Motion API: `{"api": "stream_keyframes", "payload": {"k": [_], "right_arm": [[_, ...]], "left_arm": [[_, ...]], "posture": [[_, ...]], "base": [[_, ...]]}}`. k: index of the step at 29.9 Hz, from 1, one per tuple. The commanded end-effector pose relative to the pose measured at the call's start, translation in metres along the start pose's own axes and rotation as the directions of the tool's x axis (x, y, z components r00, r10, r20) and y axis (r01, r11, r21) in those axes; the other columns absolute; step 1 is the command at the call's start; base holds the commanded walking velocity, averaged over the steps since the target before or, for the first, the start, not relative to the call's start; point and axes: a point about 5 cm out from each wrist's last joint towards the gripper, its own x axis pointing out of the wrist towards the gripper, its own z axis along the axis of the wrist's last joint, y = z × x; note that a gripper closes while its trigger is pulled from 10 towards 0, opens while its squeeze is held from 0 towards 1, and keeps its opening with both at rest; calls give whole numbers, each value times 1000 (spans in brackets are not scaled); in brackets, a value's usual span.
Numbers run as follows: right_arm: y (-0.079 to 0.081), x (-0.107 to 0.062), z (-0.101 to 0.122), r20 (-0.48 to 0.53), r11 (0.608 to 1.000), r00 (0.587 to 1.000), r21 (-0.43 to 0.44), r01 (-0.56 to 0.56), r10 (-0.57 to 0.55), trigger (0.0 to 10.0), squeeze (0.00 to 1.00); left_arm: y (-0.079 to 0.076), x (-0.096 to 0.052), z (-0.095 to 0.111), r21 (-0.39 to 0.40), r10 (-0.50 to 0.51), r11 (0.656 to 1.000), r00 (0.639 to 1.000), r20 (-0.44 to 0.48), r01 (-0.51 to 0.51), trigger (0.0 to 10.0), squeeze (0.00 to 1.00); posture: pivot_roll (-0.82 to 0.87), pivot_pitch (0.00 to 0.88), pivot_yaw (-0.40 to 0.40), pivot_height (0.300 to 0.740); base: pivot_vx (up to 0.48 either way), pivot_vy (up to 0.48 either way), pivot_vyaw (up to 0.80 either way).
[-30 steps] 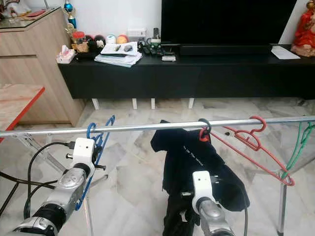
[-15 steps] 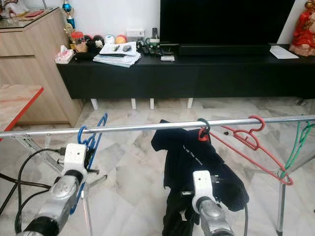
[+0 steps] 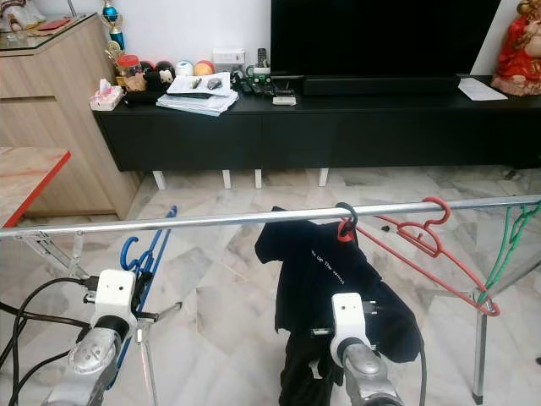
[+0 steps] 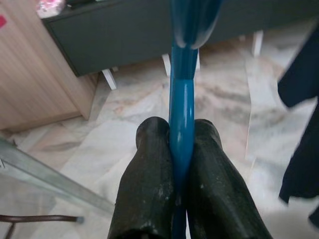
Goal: Hang hanger
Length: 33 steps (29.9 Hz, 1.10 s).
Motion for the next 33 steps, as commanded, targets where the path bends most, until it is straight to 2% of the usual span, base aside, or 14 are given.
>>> {"api": "stream_keyframes", "payload": {"k": [1,7,9,10,12,15,16,17,20,23,24,29,30,33], "right_arm": [[-1,1,7,33,1000,999,8,4,-4,10000,0],[0,1,7,35,1000,999,8,4,-4,10000,0],[0,1,7,36,1000,999,8,4,-5,10000,0],[0,1,7,36,1000,999,8,5,-5,10000,0],[-1,1,7,36,1000,999,7,6,-6,10000,0],[0,1,7,39,1000,999,10,10,-10,10000,0],[-1,0,6,41,1000,999,16,15,-16,10000,0],[-2,1,6,36,1000,999,3,12,-12,10000,0],[-1,1,6,33,1000,999,-1,10,-10,10000,0],[0,1,6,38,1000,999,7,9,-10,10000,0],[0,1,6,40,1000,999,8,10,-10,10000,0],[0,1,6,41,1000,999,10,14,-15,10000,0],[0,1,6,41,1000,999,9,16,-16,10000,0],[0,0,5,40,1000,999,7,16,-16,10000,0]], "left_arm": [[3,-6,-9,37,-16,999,999,-29,17,10000,0],[4,-19,-37,73,-43,996,987,-153,54,10000,0],[3,-26,-51,67,-48,996,972,-231,65,10000,0],[4,-28,-56,24,-38,999,966,-257,45,10000,0],[10,-34,-69,38,9,999,938,-348,4,10000,0],[25,-31,-60,-112,96,985,956,-279,-131,10000,0],[30,-30,-61,-109,126,980,945,-303,-166,10000,0],[29,-34,-70,-49,103,990,924,-369,-129,10000,0],[26,-44,-85,-18,66,996,886,-458,-83,10000,0],[23,-65,-105,29,47,999,829,-557,-37,10000,0],[22,-81,-117,43,34,999,790,-612,-10,10000,0],[23,-109,-136,52,22,998,720,-694,20,10000,0],[28,-119,-141,44,44,999,697,-716,-18,10000,0],[34,-126,-144,38,70,997,678,-732,-62,10000,0]], "posture": [[54,15,22,740],[53,9,24,740],[49,0,26,740],[48,0,27,740],[48,0,27,740],[18,0,31,740],[38,0,26,740],[52,0,24,740],[42,0,26,740],[31,0,34,740],[27,0,36,740],[25,0,37,740],[26,0,35,740],[30,0,35,740]], "base": [[0,0,0],[0,0,0],[0,0,0],[0,0,0],[0,0,0],[0,0,0],[0,0,0],[0,0,0],[0,0,0],[0,0,0],[0,0,0],[0,0,0],[0,0,0],[0,0,0]]}}
